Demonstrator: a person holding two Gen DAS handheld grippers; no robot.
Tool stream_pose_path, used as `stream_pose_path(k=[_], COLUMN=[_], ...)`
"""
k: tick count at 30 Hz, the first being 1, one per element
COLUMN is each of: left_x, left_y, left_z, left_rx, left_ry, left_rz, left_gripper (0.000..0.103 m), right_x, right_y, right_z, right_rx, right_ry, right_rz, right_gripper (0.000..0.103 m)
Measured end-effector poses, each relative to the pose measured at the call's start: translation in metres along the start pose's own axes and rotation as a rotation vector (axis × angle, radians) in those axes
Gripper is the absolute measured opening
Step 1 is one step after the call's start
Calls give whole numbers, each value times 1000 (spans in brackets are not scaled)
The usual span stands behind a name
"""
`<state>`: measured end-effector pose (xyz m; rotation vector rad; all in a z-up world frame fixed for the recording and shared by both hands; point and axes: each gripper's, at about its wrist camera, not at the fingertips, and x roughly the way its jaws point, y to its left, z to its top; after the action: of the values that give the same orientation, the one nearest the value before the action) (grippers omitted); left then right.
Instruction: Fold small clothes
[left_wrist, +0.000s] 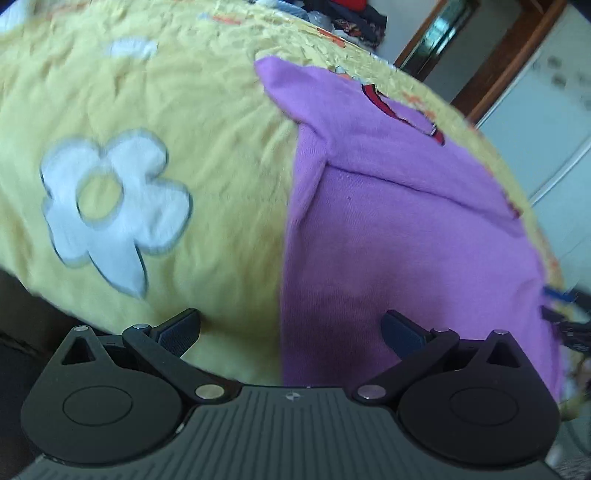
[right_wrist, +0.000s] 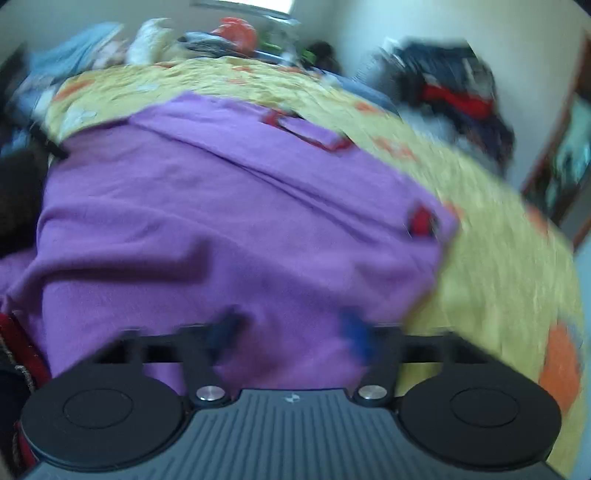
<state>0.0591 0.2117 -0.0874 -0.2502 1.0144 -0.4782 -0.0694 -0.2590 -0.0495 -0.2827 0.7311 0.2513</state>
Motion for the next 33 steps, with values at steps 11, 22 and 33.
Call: stream_pose_path(k=[11, 22, 33], left_x=[16, 54, 24], left_y=[-2, -22, -17], left_z=[-37, -77, -71], left_rx=[108, 176, 140], left_ry=[-41, -36, -93], left_rz=[-143, -347, -420], left_gripper=[103, 84, 5], right_x=[-62, -25, -32], right_y=[-78, -49, -52], right_z=[-54, -54, -69], right_rx=[339, 520, 648], right_ry=[18, -63, -144], right_rz=[-118, 113, 228], right_gripper=[45, 72, 7])
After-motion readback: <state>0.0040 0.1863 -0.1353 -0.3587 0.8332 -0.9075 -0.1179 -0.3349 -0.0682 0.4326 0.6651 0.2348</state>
